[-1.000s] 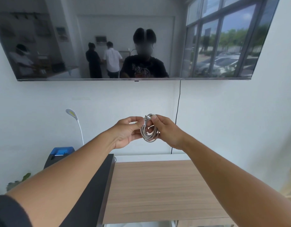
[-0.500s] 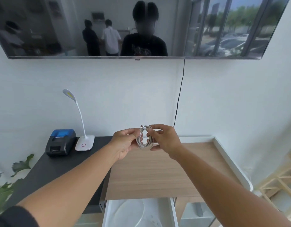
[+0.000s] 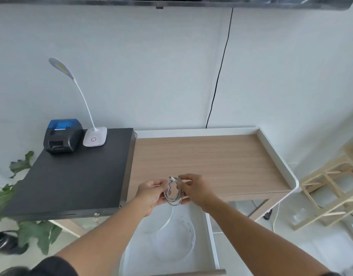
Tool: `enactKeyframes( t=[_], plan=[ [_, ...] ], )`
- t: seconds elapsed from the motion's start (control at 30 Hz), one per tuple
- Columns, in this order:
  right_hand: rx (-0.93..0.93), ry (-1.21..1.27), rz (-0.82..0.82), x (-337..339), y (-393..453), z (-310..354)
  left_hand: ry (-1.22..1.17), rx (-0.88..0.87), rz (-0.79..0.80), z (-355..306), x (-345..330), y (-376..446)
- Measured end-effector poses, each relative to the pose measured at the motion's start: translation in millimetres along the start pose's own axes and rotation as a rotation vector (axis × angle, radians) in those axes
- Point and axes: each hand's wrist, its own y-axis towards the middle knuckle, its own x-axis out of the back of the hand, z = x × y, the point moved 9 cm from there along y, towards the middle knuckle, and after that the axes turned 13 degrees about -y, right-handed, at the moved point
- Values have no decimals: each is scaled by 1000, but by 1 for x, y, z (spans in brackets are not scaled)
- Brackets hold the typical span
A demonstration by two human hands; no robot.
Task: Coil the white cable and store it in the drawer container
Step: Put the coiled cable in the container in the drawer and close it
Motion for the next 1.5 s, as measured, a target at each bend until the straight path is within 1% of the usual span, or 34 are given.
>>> enactKeyframes(
  t=[0.23, 0.37, 0.6, 0.7, 0.77, 0.83, 0.97, 1.17, 1.37, 1.5],
  plan=[
    [-196, -40, 50, -42, -15, -96, 179, 141, -70, 88, 46, 6],
    [-273, -72, 70, -61, -17, -131, 226, 185, -127, 124, 66, 9],
    [-337, -229, 37, -80, -6, -171, 371, 167, -263, 165, 86, 21],
    [-321, -352, 35, -87, 6, -186, 521, 142, -270, 178, 85, 31],
    [-327, -387, 42, -92, 11, -197, 630, 154, -272, 189, 86, 36],
    [-321, -442, 43, -96, 18, -204, 676, 169, -277, 201, 86, 43],
    [-296, -569, 45, -104, 32, -212, 653, 240, -324, 214, 82, 54],
    [-310, -737, 81, -115, 54, -222, 487, 345, -371, 235, 81, 65],
    [-352, -874, 108, -122, 54, -233, 501, 375, -377, 240, 82, 69],
    [-376, -906, 130, -125, 52, -234, 581, 335, -367, 231, 77, 73]
  ],
)
